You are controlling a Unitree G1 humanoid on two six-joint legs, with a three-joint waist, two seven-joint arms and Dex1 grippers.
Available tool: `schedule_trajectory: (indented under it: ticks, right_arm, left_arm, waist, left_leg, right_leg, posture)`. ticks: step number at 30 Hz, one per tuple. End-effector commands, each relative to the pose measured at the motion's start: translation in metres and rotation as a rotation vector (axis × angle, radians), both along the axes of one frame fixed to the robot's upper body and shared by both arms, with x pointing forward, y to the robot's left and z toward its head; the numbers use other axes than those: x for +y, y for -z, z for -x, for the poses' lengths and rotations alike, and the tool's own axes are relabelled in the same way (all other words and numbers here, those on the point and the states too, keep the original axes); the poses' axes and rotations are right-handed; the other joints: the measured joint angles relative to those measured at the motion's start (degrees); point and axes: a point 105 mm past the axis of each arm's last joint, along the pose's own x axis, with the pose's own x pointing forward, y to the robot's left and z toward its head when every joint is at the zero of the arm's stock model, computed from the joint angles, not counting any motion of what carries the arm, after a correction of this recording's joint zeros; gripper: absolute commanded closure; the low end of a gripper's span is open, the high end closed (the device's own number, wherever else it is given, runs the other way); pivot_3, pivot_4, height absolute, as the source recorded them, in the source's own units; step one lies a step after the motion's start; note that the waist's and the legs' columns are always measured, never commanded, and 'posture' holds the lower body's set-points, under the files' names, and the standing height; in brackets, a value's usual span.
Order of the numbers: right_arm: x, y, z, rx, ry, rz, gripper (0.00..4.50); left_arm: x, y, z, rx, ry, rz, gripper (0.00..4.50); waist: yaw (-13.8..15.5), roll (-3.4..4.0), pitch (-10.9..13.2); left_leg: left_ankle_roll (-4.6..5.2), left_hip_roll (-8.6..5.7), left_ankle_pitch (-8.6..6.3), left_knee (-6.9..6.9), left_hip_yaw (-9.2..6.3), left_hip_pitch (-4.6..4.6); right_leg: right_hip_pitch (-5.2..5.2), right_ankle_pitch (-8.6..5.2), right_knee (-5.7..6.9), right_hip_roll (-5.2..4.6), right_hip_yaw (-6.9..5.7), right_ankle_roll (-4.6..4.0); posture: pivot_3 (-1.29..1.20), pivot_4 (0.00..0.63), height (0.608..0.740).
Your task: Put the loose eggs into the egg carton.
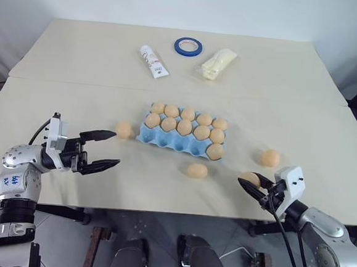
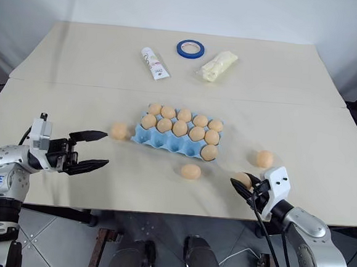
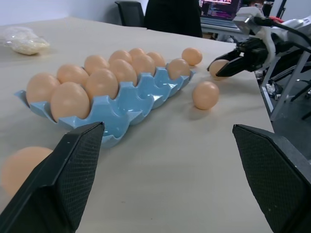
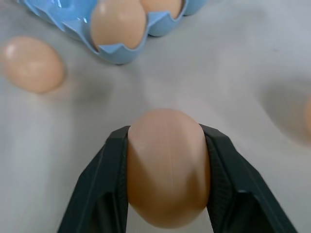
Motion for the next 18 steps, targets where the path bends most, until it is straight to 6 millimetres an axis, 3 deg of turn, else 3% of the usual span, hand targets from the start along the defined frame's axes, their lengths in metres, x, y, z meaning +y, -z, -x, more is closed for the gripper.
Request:
schedule_trajectory:
  ticks: [1,9,13,18]
  right_arm:
    - [0.009,-0.036,-0.003,-0.113,-0.036,-0.005,2.94]
    - [0.052,-0.077,-0.031,-0.245,-0.096,-0.047,2.94]
    - [0.08,-0.078,-0.054,-0.259,-0.117,-0.032,2.94]
    - [0.11,-0.081,-0.066,-0.275,-0.179,-0.041,2.94]
  left_arm:
    - [0.001,-0.013,0.001,-0.058,-0.001,0.021,0.0]
    - [-0.001,-0.015,0.0,-0.063,0.003,0.026,0.0]
    - [-0.003,-0.018,0.0,-0.077,0.005,0.025,0.0]
    - [-0.002,-0.024,0.001,-0.093,0.0,0.024,0.0]
  waist:
    - [-0.1,0.0,0.0]
    - [-0.1,0.0,0.0]
    - [-0.2,0.0,0.0]
    - [-0.1,0.01,0.0]
  left_leg:
    - [0.0,0.0,0.0,0.0,0.0,0.01]
    - [-0.01,0.0,0.01,-0.01,-0.02,0.02]
    - [-0.02,0.0,0.0,-0.02,-0.02,-0.1]
    - [-0.03,0.01,0.0,-0.02,-0.05,-0.2]
  right_leg:
    - [0.0,0.0,0.01,0.0,0.0,0.0]
    - [-0.03,0.0,0.05,0.0,-0.01,-0.01]
    - [-0.15,-0.01,0.03,-0.01,-0.02,-0.03]
    - [-0.24,-0.02,0.04,-0.01,-0.08,-0.05]
  posture:
    - [0.0,0.15,0.74]
    - [0.0,0.15,0.74]
    - [0.0,0.15,0.74]
    - [0.0,0.15,0.74]
